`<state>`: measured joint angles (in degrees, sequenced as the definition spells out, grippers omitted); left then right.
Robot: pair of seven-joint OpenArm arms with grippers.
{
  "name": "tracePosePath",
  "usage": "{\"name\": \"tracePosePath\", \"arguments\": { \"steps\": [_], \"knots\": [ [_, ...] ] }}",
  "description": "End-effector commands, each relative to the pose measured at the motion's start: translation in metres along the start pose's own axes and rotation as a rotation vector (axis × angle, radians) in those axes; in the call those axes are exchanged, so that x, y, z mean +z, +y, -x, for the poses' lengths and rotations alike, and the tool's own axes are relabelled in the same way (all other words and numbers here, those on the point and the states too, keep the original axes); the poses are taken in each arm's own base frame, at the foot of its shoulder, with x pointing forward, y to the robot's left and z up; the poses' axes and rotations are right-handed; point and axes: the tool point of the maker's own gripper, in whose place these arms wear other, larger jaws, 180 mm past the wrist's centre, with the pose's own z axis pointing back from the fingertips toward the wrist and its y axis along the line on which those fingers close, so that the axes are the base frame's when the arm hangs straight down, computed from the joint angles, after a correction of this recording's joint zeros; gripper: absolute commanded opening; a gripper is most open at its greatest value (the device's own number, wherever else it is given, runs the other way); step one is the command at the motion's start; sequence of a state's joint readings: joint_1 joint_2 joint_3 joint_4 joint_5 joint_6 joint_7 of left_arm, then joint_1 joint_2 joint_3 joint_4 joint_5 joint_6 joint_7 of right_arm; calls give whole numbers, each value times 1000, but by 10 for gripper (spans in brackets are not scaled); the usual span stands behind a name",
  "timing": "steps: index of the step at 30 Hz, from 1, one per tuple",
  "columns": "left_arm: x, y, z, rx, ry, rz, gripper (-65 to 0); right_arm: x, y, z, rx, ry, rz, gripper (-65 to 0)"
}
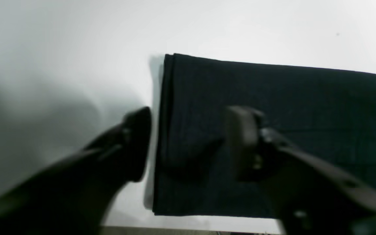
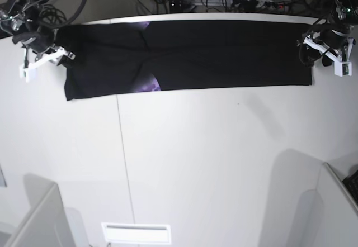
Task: Fold the T-shirt properly
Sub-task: 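Release the hem and regrasp the folded edge with both grippers, then pull the folded strip away from the robot with both grippers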
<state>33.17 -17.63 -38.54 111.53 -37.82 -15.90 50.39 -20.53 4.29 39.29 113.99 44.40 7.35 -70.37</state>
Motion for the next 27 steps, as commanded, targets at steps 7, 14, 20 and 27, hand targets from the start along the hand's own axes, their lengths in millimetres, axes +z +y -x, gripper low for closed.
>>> {"name": "tracePosePath", "arguments": {
  "steps": [7,14,20,27],
  "knots": [
    [1,-7,-10,9,-46,20,-360,-3,22,-35,141,-136,-45,-597],
    [-13,-14,-9,94,-68,30,-650,-54,34,-43,147,-81,-113,-650],
    [-28,-22,4,25,-8,11,-650,-86,4,-62,142,-62,18,-650],
    [-37,-18,11,-2,17,-42,-650,-98,-17,-67,184,-93,134,-650]
  ]
}}
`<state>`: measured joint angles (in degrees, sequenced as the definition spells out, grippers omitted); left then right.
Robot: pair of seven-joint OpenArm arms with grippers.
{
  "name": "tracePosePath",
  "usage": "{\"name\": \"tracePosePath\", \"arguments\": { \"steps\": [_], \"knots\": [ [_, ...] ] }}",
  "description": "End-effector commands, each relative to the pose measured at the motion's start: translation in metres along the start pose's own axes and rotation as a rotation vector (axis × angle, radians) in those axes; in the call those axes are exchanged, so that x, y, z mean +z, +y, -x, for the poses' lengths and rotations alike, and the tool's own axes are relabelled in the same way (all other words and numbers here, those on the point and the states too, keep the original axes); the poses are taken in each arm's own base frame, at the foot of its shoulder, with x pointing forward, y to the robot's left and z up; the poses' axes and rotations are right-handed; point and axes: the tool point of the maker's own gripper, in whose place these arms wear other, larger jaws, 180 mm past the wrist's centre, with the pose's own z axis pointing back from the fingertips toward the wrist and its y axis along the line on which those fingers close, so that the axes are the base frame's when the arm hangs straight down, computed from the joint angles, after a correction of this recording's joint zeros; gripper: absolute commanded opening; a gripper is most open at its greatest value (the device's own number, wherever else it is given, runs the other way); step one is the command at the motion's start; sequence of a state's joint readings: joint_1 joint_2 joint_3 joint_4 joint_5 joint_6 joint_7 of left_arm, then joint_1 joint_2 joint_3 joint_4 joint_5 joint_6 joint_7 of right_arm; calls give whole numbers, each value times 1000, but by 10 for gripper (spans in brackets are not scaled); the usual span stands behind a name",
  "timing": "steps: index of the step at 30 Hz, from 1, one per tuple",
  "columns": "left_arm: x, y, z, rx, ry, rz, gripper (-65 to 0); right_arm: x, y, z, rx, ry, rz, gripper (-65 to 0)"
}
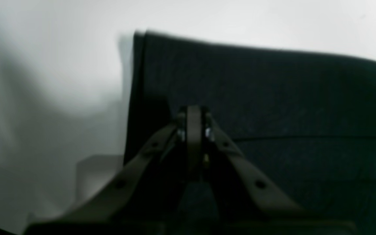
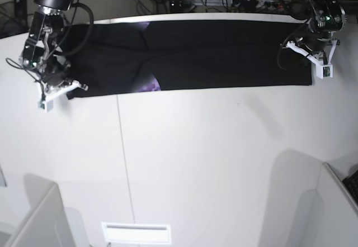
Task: Fold the T-shirt properly
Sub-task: 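Pull the folded strip away from the robot with both grippers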
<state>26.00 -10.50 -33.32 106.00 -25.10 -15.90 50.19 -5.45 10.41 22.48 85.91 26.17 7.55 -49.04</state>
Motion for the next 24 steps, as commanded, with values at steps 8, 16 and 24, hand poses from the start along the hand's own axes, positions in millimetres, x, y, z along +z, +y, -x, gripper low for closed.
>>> {"name": "tracePosePath", "arguments": {
  "steps": [8,16,24],
  "knots": [
    [11,-1,-10,-29,-43,-2,-650,58,29,-15,180,-139,-24,-650],
    [5,-6,10,-19,-99,23,-650,46,30,42,195,22,-36,-650],
    [-26,8,45,71,4,8,-650,1,14,63,139,98,-18,-650]
  ]
}}
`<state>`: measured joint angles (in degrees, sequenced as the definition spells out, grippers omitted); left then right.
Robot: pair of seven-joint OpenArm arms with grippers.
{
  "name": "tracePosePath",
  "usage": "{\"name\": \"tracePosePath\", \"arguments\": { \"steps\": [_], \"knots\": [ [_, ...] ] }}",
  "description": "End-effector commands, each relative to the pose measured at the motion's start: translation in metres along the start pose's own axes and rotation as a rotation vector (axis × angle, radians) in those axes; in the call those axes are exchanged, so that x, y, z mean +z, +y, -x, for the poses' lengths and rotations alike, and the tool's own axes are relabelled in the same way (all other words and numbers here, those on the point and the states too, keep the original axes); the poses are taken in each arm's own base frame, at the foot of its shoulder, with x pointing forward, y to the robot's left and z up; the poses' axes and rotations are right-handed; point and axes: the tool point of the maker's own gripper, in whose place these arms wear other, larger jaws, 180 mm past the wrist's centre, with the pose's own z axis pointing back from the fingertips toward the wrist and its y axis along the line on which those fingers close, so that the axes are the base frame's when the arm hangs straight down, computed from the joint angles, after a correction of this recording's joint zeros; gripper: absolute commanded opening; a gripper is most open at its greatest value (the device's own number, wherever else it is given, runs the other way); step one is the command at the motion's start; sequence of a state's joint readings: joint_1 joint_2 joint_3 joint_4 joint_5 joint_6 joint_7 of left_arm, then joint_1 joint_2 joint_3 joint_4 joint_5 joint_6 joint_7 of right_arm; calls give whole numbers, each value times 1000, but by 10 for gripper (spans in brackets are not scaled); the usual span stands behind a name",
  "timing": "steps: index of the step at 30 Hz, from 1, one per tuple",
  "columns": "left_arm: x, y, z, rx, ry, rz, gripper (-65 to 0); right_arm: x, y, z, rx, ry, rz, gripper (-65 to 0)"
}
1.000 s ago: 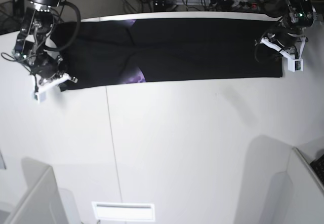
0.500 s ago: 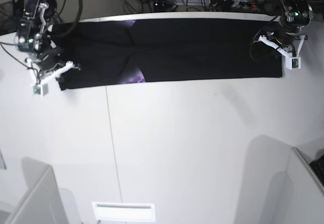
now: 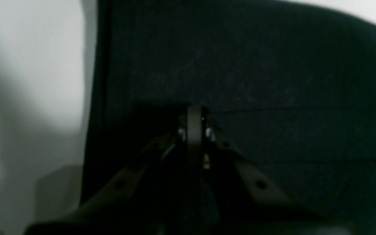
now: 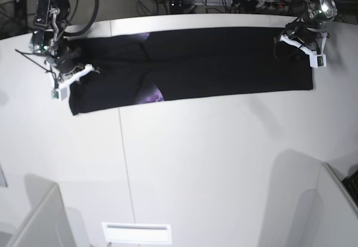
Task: Fold the T-shirt properly
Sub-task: 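Pull the folded strip away from the robot with both grippers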
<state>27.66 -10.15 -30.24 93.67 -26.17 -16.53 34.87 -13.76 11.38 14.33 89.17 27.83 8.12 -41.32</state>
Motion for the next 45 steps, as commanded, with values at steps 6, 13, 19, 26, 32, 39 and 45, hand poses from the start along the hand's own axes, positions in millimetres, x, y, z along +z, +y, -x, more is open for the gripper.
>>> {"name": "tracePosePath", "arguments": {
  "steps": [6,13,19,26,32,39,45],
  "knots": [
    [-21,4,-14,24,7,-16,-650,-23,-1,6,54,91,84,-650],
    [-37,9,-61,18,-68,-17,-650,-32,22,-19,87,49,93,-650],
    [-28,16,-94,-18,-138,-28,-650,-13,44,-46,95,-27,63,-650],
    [0,7,-138,-65,-272,-30,-650,12,55,-67,131,-85,59,-650],
    [32,35,-155,-72,-295,-106,-650,28,57,-70,150,-121,65,-650],
    [48,72,-145,-131,-299,-104,-650,31,56,-64,153,-115,66,-650],
    [33,90,-113,-81,-223,-72,-214,31,57,-64,152,-115,65,-650]
  ]
}}
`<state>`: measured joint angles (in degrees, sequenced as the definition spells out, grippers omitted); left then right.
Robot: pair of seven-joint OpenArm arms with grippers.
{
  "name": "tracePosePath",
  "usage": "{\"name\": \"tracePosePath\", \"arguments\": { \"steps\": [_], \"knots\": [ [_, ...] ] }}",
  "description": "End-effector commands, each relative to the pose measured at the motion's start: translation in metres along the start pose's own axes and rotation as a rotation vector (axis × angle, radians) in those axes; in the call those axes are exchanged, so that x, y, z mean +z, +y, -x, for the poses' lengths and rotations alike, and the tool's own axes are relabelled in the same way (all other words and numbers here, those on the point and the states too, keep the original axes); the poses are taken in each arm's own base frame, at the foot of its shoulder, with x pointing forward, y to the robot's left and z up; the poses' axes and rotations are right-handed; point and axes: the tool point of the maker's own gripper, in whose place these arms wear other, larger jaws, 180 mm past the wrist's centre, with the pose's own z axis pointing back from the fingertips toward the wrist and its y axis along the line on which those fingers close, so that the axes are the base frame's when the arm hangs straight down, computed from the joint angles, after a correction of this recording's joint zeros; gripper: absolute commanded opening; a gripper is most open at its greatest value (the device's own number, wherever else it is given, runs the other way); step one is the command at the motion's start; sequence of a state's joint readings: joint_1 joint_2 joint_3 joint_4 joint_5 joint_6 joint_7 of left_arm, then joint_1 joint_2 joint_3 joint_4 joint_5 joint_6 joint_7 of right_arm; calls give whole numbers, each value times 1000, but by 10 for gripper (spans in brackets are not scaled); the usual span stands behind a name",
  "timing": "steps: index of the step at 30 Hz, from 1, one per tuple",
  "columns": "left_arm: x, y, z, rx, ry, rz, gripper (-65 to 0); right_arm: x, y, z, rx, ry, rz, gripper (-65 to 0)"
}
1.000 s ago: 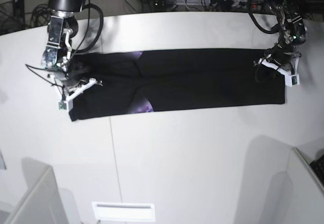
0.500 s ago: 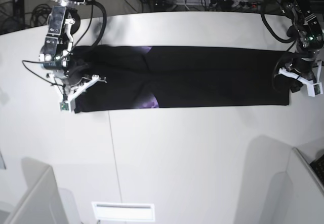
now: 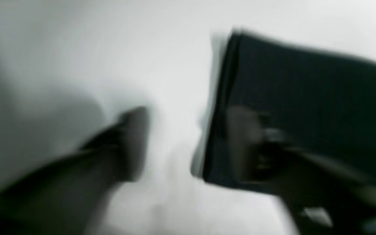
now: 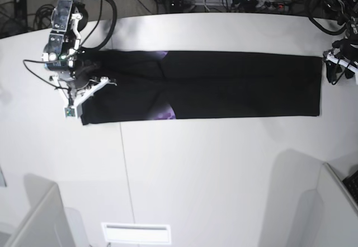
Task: Fold the T-shirt properly
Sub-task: 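Pull the folded strip away from the robot with both grippers, then move the left gripper inward and grasp the strip's end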
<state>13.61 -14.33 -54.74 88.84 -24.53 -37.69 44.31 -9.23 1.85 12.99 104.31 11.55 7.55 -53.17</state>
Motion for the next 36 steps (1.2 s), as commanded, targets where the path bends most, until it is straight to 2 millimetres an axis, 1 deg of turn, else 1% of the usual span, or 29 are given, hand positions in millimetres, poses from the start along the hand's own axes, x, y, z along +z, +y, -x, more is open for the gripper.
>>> {"name": "tracePosePath", "arguments": {
  "steps": [1,2,3,4,6,8,10,11,13,17,20,22,23,25,29,31,32,34,36],
  "knots": [
    [0,1,-18,-18,-54,17,-133,4,0,-14,6,-49,-2,-650],
    [-2,-1,-15,-13,-51,31,-64,4,0,-14,6,-49,-2,-650],
    [-5,0,-12,1,-45,34,-12,4,1,-14,5,-49,-3,-650],
    [-7,-1,-11,11,-43,36,0,4,1,-14,4,-49,-4,-650],
    [-9,-2,-9,15,-39,42,0,3,5,-14,-4,-49,-11,-650],
    [-12,-4,-13,22,-50,47,0,3,6,-9,-6,-39,-15,-650],
    [-17,-5,-11,38,-42,49,0,3,7,-7,-8,-36,-16,-650],
    [-22,-7,-7,52,-31,61,-12,3,6,-7,-8,-35,-15,-650],
    [-33,-18,5,60,10,96,-44,3,7,-4,-9,-29,-16,-650],
    [-42,-33,18,55,55,141,-100,4,7,-3,-8,-30,-15,-650],
    [-46,-39,28,64,83,157,-155,4,7,-2,-8,-27,-15,-650],
    [-48,-38,37,83,103,158,-216,4,6,2,-8,-21,-14,-650],
    [-49,-38,41,92,114,160,-258,5,6,3,-8,-19,-14,-650],
    [-49,-37,47,101,127,160,-369,5,6,3,-9,-21,-12,-650],
    [-49,-36,60,123,158,161,-645,8,8,3,-15,-28,-25,-650],
    [-50,-37,64,132,167,163,-650,11,15,2,-49,-39,-73,-650],
    [-50,-34,63,133,164,158,-650,12,18,1,-64,-44,-97,-650],
    [-50,-33,59,131,156,154,-650,14,22,4,-80,-41,-125,-650],
    [-48,-31,51,116,138,150,-650,14,23,7,-83,-35,-128,-650]
  ]
}}
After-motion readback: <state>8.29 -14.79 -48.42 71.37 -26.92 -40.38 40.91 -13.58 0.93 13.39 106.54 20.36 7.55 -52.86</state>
